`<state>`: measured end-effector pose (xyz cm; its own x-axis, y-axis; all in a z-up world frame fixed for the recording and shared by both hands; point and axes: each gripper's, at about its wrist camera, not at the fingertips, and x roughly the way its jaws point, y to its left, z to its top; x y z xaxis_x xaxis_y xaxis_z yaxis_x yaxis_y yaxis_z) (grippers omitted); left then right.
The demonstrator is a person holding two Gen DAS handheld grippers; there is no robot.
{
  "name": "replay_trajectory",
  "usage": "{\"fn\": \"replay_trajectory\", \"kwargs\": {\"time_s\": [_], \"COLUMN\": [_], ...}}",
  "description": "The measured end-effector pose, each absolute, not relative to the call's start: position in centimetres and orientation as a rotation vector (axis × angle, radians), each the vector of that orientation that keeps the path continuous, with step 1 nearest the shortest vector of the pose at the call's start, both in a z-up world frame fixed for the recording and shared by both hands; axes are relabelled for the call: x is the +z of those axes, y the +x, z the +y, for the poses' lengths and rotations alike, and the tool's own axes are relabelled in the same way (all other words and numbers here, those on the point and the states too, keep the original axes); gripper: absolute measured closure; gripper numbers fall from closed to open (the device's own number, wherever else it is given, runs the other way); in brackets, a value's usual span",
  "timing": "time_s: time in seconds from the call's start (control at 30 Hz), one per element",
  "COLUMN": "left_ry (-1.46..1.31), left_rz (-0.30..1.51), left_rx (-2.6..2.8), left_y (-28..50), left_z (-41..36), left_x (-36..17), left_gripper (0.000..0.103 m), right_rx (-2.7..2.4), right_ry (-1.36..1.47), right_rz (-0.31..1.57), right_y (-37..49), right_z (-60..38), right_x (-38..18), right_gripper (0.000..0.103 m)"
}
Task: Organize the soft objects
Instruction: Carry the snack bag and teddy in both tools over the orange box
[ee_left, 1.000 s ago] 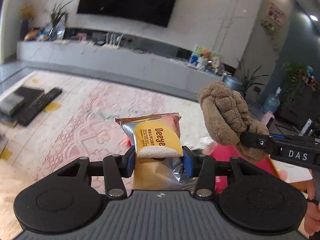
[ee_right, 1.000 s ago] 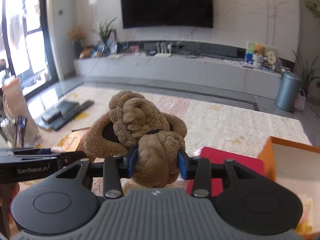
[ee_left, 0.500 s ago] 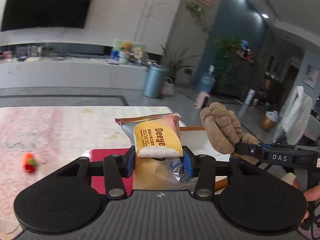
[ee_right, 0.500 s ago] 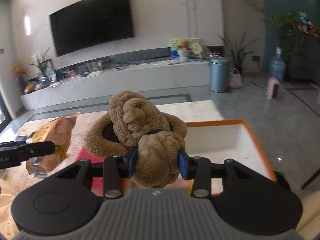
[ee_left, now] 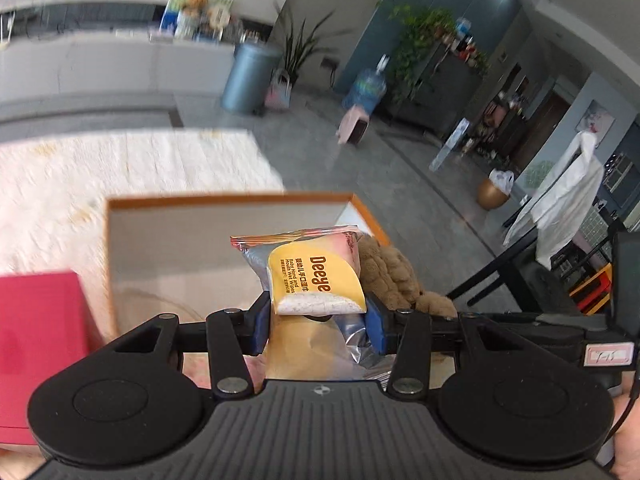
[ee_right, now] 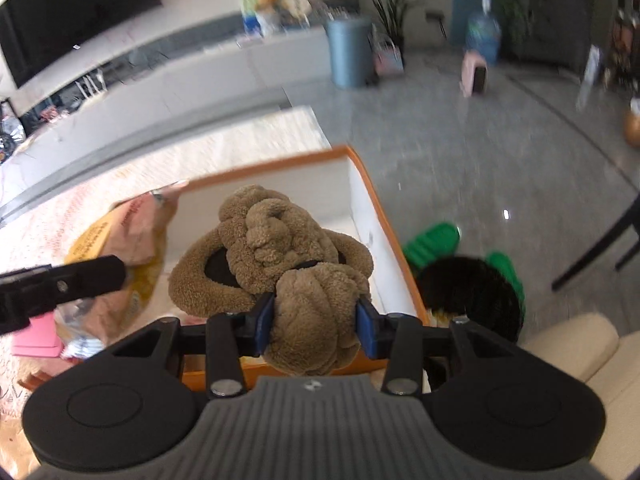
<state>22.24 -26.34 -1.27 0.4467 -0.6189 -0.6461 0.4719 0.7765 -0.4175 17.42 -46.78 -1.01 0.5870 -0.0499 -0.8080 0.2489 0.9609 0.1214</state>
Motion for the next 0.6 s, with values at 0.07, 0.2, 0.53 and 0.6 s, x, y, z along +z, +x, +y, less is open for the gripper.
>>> {"fn": "replay_trajectory", "kwargs": {"time_s": [0.07, 0.2, 0.53, 0.6], "left_ry": [-0.204, -0.214, -0.185, -0.183], "left_rz": [0.931, 1.031, 1.17, 1.188], "left_rx": [-0.662, -0.622, -0.616, -0.626], "left_y": [23.3, 24.0, 25.6, 25.5], "left_z": [-26.9, -28.5, -30.3, -30.3], "left_x": [-2.6, -4.6, -7.7, -8.0], "left_gripper": [0.05, 0.05, 0.049, 0.049], "right_rx": [-0.185, -0.187, -0.135, -0.116], "right_ry": [0.211, 0.191, 0.18, 0.144], "right_rz": [0.961, 1.019, 1.155, 1.169], "right_y": [18.6, 20.7, 23.3, 23.4], "right_z": [-47.2, -47.5, -48.4, -48.3], "right_x": [-1.7, -3.0, -6.4, -6.7], "right_gripper": [0.06, 0.06, 0.061, 0.06]}}
